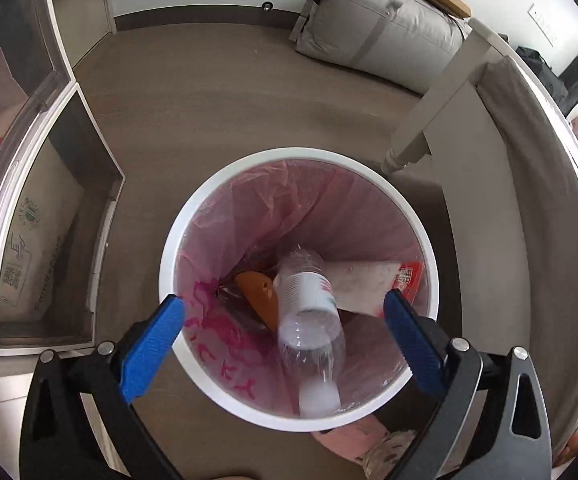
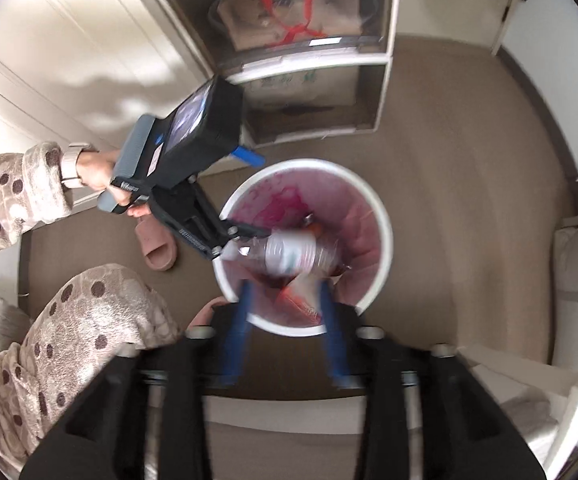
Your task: Collect trash
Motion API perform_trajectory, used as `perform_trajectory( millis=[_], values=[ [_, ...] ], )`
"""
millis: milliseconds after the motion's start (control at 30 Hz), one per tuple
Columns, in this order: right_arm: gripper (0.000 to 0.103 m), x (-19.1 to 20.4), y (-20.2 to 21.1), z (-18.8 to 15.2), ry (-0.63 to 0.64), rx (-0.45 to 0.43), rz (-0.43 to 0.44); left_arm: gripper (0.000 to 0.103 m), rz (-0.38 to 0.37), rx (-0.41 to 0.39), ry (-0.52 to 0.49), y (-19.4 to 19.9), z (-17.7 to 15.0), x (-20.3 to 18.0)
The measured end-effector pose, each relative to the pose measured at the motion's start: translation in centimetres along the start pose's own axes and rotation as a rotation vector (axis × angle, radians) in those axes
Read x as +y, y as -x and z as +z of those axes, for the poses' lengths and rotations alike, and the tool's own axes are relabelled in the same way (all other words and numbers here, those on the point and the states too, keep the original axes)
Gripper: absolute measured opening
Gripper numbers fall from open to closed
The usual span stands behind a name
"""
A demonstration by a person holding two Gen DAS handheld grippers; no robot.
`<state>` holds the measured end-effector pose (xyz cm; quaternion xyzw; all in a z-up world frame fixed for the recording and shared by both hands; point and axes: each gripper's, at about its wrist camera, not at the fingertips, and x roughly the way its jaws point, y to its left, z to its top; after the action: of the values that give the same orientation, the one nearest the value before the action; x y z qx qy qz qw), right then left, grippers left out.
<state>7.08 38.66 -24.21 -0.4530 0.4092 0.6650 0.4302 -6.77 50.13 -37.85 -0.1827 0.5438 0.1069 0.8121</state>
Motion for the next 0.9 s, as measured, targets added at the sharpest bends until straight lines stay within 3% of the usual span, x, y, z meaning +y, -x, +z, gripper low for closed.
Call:
perform_trajectory(
  millis=[67, 200, 567, 900],
  values=[
    [0.05, 0.2, 1.4, -0.5, 0.023, -0.024, -0.03, 0.098, 0.03, -0.014, -0.019, 1.3, -0.1, -0.3],
    [0.077, 0.5, 4.1, -1.2, 0.066, -0.07, -0.076, 0.098, 0.112, -0.067, -0.087, 5.3, 0.1, -1.5],
    [0.086, 2.0, 6.9, -2.3, 0.105, -0.17, -0.124, 0.098, 0.255, -0.157, -0.196, 19.0, 1.3, -5.3],
    [0.089, 3.7, 8.5, -3.9, 0.128, -0.209, -0.15, 0.098, 0.273, -0.171, -0.251, 23.5, 1.7, -8.7]
  ],
)
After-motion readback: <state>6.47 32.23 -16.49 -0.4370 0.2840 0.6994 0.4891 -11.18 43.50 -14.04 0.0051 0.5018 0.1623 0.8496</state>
